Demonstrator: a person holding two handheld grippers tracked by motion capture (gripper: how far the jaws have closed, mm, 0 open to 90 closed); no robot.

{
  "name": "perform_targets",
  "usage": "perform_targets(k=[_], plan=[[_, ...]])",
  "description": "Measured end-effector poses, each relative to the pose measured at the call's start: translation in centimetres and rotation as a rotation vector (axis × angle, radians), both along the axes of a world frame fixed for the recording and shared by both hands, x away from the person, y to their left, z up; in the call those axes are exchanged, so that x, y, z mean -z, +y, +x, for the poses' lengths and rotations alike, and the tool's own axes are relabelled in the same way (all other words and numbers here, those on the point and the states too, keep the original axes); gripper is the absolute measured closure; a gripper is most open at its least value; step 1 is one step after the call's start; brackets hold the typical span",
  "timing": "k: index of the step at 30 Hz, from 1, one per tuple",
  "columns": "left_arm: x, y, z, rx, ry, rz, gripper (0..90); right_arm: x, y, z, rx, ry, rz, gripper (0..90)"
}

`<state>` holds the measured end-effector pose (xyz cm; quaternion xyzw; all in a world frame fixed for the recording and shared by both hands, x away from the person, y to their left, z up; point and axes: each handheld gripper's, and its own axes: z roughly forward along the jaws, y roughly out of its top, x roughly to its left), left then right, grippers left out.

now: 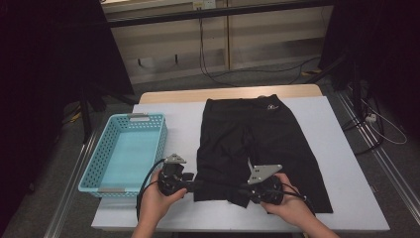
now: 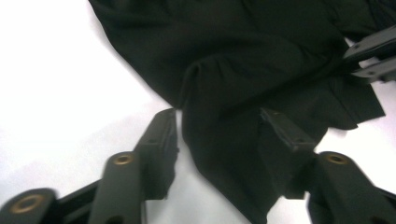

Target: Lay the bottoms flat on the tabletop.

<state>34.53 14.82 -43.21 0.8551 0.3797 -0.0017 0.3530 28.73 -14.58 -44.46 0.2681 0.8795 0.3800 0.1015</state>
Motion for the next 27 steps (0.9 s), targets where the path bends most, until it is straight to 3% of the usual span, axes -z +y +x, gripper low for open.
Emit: perform_targets(k=[2,7,10,13,16,18,23,27], plan=[[0.2,-0.2,0.0,0.004,0.002,0.019,52.5,-0.3,0.5,-0.6,-0.037,0.002,0.022,67.6],[0.6,-0.4,0.0,0.004,0.005,0.046,59.1,0.5,2.0,-1.4,-0.089,0.015,-0.035,64.5],[0.6,-0.5,-0.1,0.004,0.007,0.062,67.1,0.5,2.0,-1.4,-0.085,0.009,-0.036,80.5],[0.6,-0.7,-0.2,0.014,0.021,0.066,76.3,0.6,1.9,-1.3,-0.078,0.022,-0.017,88.7],[0.6,-0.9,-0.2,0.044,0.083,0.051,88.1,0.5,1.8,-1.0,-0.079,0.037,-0.014,89.7],[0.0,-0.9,-0.3,0.058,0.088,0.062,88.6,0.2,1.7,-1.0,-0.09,0.071,0.019,89.9],[-2.1,-0.2,-0.6,0.07,0.107,-0.027,89.0,-0.8,1.0,-1.5,-0.11,0.066,0.046,89.9],[-2.6,0.1,-0.7,0.079,0.097,-0.039,88.5,-1.0,0.5,-1.4,-0.114,0.06,0.051,89.5]])
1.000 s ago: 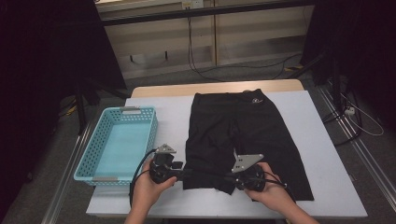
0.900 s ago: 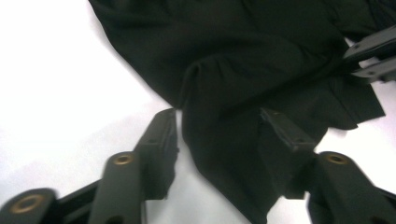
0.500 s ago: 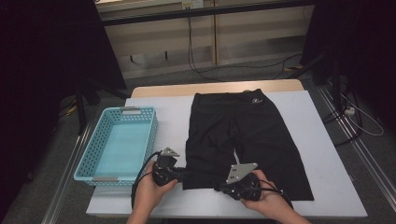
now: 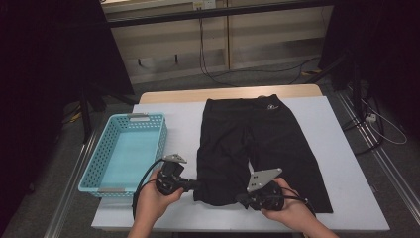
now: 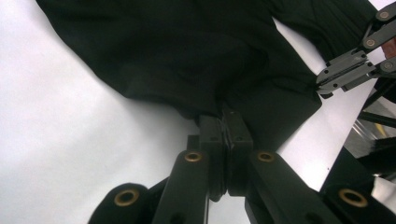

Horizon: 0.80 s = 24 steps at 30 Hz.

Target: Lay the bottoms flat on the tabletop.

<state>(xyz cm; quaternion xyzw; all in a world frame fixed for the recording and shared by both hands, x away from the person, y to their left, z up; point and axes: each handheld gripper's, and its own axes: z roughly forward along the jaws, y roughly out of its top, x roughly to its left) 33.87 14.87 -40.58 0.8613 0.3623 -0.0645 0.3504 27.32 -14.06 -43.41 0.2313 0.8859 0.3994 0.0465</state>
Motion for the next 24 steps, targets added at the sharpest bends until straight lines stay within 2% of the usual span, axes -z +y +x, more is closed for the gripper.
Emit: perform_targets(k=[1,2,4,6,8,10,15,20,23,24], plan=[[0.1,0.1,0.1,-0.01,-0.002,-0.002,87.1,0.1,0.0,0.0,-0.006,0.005,0.001,88.7],[0.2,0.2,0.1,-0.027,-0.02,-0.005,82.0,0.1,0.1,0.0,-0.011,0.001,0.006,85.8],[0.4,0.3,0.3,-0.05,-0.079,0.008,62.7,0.1,0.5,-0.1,-0.007,-0.019,0.016,76.4],[0.5,0.4,0.5,-0.079,-0.115,0.003,51.5,0.0,1.1,-0.2,-0.003,-0.041,0.028,69.5],[0.7,0.4,0.7,-0.101,-0.158,0.009,40.1,0.1,2.0,-0.2,-0.014,-0.065,0.032,66.2],[0.9,0.4,0.9,-0.109,-0.185,0.018,35.6,0.2,3.1,-0.1,-0.028,-0.086,0.033,59.8],[1.1,0.8,1.3,-0.155,-0.239,0.018,28.0,1.0,5.7,0.1,-0.064,-0.091,0.022,56.1],[1.0,1.2,1.5,-0.182,-0.246,0.013,26.4,2.0,7.5,0.4,-0.095,-0.084,-0.023,53.6],[1.2,1.2,1.6,-0.187,-0.249,0.024,26.2,2.2,7.7,0.7,-0.096,-0.081,-0.016,58.1],[1.2,1.1,1.6,-0.198,-0.246,0.019,25.8,2.2,7.7,0.7,-0.094,-0.079,-0.012,62.6]])
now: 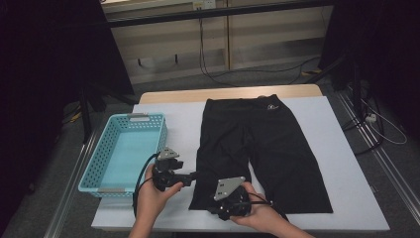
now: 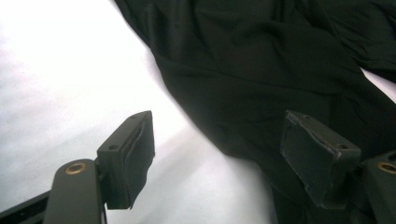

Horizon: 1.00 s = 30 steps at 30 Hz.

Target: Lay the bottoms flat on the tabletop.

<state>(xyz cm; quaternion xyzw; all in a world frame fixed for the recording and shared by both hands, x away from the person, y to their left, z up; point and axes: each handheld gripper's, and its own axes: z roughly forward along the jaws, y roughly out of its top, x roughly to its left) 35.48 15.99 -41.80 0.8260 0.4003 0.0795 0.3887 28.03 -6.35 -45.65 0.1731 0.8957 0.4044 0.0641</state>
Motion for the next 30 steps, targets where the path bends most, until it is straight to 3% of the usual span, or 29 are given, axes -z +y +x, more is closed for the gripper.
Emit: perform_targets(k=[5,7,11,17,20,22,30], plan=[[0.3,-0.1,0.4,-0.041,-0.01,-0.007,23.7,0.0,0.1,0.2,-0.003,0.014,0.009,88.6],[0.4,-0.3,0.5,-0.051,-0.017,0.0,23.7,-0.1,0.1,0.1,-0.013,0.008,0.003,89.3],[1.0,-0.8,0.9,-0.064,-0.034,0.029,26.2,-0.3,-0.4,0.0,-0.031,0.057,0.013,89.6],[2.4,-1.6,1.8,-0.088,-0.04,0.07,40.1,-0.5,-0.8,-0.4,-0.055,0.06,0.002,89.6],[2.6,-1.9,2.1,-0.092,-0.046,0.058,47.5,-0.5,-1.1,-0.4,-0.056,0.072,0.01,89.6],[2.8,-2.1,2.2,-0.098,-0.048,0.073,51.2,-0.6,-1.4,-0.4,-0.059,0.073,0.009,89.6],[3.2,-2.7,2.3,-0.091,-0.02,0.076,55.1,-0.5,-2.3,-0.7,-0.061,0.085,0.001,89.5]])
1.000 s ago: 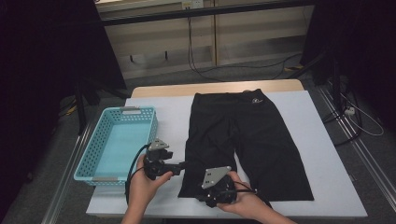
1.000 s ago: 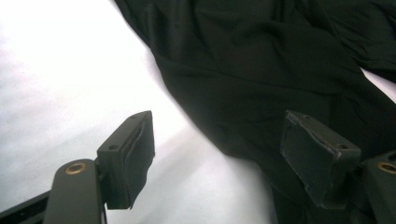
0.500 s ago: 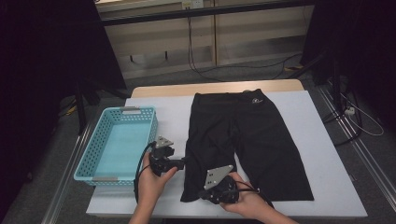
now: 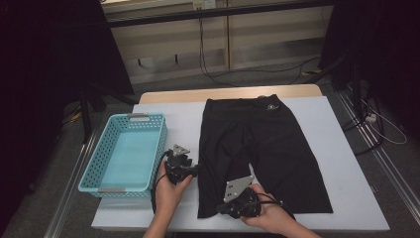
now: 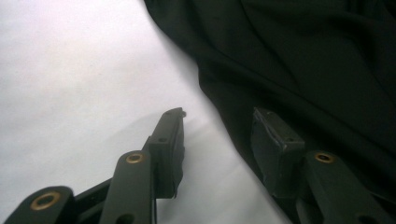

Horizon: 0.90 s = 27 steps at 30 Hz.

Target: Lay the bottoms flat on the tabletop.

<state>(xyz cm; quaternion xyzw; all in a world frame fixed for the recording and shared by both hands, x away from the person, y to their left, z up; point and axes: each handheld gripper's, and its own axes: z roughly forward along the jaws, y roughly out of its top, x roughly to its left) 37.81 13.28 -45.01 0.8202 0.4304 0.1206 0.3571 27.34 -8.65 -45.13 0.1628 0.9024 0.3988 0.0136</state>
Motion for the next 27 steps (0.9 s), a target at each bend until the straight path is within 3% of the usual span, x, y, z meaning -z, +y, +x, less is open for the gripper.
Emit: perform_targets(k=[4,6,9,11,18,21,25,27], plan=[[-0.1,-0.2,0.0,0.026,0.037,-0.016,68.2,0.0,-0.1,-0.1,0.018,-0.001,0.004,89.4],[-0.1,-0.3,0.0,0.016,0.033,-0.006,74.0,0.1,0.0,-0.1,0.026,-0.003,0.006,89.4],[-0.1,0.0,0.2,0.008,0.077,-0.046,89.7,0.1,0.1,-0.1,0.033,-0.005,0.012,89.4],[-0.3,-0.1,0.2,0.0,0.065,-0.025,90.0,0.1,0.2,-0.1,0.032,-0.007,0.008,89.4],[-1.7,1.3,0.5,-0.039,0.039,-0.03,90.0,-0.4,1.0,-0.2,0.041,-0.01,0.057,89.5],[-1.7,1.7,0.5,-0.058,0.021,-0.008,90.0,-0.5,1.5,-0.3,0.04,-0.01,0.069,89.5],[-1.4,1.7,0.5,-0.029,0.056,-0.04,90.0,-0.2,2.1,-0.3,0.031,-0.02,0.052,88.9],[-1.4,1.3,0.3,-0.021,0.027,-0.04,85.2,-0.2,2.1,-0.2,0.023,-0.012,0.049,87.5]])
